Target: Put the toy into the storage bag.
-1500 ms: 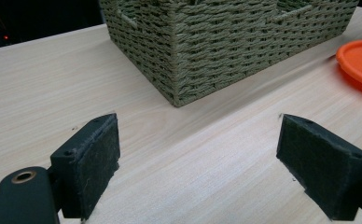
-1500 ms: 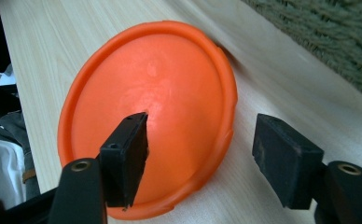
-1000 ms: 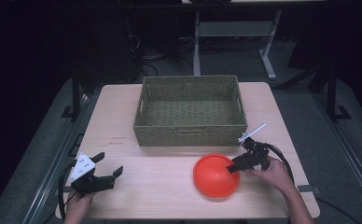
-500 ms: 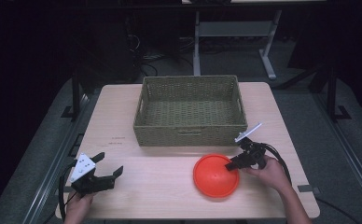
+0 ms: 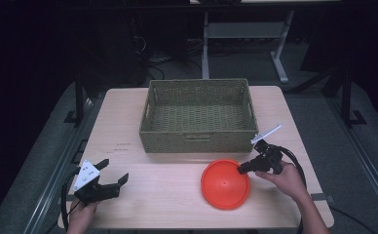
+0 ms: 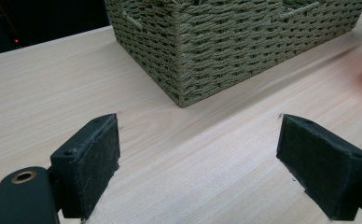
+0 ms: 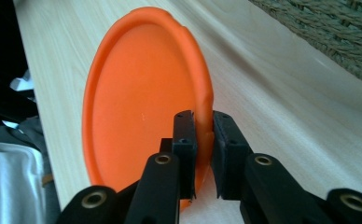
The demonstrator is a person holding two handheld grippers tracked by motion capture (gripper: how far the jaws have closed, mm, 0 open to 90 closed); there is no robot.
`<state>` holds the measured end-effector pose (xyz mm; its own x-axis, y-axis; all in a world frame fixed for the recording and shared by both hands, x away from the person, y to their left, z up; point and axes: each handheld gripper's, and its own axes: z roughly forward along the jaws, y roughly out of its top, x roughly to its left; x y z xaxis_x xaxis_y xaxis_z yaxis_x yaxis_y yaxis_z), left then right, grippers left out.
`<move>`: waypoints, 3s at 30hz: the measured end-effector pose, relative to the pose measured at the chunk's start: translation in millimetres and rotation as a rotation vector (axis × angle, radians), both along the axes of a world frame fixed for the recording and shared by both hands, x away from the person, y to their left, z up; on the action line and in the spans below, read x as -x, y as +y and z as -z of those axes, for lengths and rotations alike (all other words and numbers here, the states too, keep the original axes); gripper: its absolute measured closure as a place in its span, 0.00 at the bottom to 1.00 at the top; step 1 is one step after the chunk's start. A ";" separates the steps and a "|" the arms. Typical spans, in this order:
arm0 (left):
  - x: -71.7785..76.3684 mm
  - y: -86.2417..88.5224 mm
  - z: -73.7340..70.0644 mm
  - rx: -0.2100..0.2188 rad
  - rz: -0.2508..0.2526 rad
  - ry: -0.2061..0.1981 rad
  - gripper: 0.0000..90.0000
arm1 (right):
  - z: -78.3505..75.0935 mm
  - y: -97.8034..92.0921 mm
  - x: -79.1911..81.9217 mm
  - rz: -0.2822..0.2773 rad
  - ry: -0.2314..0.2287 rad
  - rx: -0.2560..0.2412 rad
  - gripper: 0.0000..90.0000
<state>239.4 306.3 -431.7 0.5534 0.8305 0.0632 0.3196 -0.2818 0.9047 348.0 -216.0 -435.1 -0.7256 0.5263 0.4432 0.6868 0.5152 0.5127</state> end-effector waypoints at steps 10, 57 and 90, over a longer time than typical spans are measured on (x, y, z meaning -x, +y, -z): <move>0.6 -0.2 -0.5 0.001 0.002 -0.005 0.14 | -14.9 -2.3 5.8 0.014 -0.007 -0.064 0.91; -3.3 1.9 -0.7 0.012 -0.021 -0.011 0.14 | -152.5 -4.9 -9.1 0.117 -0.170 -0.077 0.91; -3.3 4.1 -1.1 0.016 -0.031 -0.023 0.14 | -189.8 21.7 -62.7 0.171 -0.174 -0.079 0.91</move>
